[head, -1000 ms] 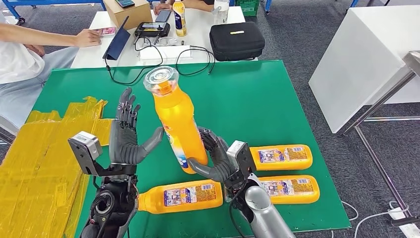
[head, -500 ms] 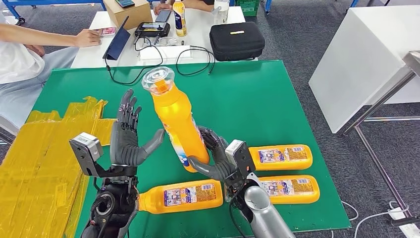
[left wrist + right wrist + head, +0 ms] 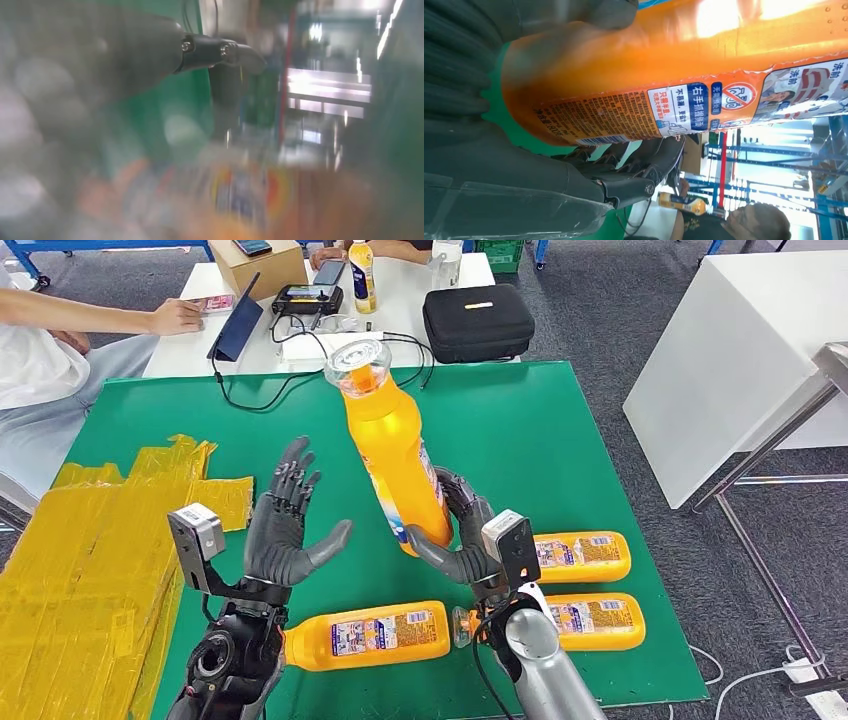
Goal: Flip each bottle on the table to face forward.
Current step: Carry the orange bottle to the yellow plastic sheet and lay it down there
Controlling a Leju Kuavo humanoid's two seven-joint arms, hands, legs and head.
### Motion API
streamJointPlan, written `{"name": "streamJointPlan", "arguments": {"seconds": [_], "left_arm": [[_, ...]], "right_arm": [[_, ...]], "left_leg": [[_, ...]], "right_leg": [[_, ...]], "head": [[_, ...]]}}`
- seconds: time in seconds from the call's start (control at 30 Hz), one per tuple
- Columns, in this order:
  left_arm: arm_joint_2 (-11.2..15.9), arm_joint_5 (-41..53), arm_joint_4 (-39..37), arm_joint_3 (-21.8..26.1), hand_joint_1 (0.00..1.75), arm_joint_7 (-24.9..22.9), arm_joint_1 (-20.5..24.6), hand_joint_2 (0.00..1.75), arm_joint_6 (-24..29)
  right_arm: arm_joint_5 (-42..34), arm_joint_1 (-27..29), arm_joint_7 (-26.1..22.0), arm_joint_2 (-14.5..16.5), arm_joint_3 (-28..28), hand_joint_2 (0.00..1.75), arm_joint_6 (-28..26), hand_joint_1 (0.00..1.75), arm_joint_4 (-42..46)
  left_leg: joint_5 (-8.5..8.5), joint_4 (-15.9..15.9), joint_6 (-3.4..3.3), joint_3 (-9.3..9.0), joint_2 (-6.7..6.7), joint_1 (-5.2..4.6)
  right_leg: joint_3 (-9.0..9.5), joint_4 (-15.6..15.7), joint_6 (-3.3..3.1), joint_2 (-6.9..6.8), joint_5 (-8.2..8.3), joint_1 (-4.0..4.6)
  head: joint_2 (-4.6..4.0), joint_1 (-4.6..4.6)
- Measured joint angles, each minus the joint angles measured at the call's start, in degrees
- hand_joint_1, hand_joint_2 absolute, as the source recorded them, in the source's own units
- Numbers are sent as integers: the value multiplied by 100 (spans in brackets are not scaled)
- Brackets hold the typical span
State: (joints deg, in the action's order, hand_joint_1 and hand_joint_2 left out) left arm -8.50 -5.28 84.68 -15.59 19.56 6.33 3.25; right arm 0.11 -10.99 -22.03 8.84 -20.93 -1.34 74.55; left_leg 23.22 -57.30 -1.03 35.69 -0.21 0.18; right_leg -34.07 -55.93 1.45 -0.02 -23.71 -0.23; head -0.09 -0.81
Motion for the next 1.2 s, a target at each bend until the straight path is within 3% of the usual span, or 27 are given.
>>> {"name": "streamJointPlan", "arguments": {"seconds": [0.2,0.83,1.03,1.2], "left_arm": [[63,-147,0,-173,0,-150,4,175,-518],[120,-148,-4,-218,0,-242,30,175,-525],[122,-206,-83,-213,0,-286,42,175,-471],[123,-513,-266,-127,0,-322,85,175,-431]], "right_arm": [[238,-1,-58,30,4,175,-145,175,0],[579,-5,-54,83,-31,175,-257,175,-69],[1428,21,-80,156,-431,175,-526,175,-301],[1697,32,-161,209,-965,175,-608,175,-492]], "left_leg": [[0,0,0,0,0,0],[0,0,0,0,0,0],[0,1,1,0,1,2],[0,2,2,1,1,5]], "right_leg": [[0,0,0,0,0,0],[0,0,0,0,0,0],[-2,0,-1,0,0,1],[-4,-1,-2,1,-1,5]], "head": [[0,0],[0,-1],[0,-1],[0,-1]]}}
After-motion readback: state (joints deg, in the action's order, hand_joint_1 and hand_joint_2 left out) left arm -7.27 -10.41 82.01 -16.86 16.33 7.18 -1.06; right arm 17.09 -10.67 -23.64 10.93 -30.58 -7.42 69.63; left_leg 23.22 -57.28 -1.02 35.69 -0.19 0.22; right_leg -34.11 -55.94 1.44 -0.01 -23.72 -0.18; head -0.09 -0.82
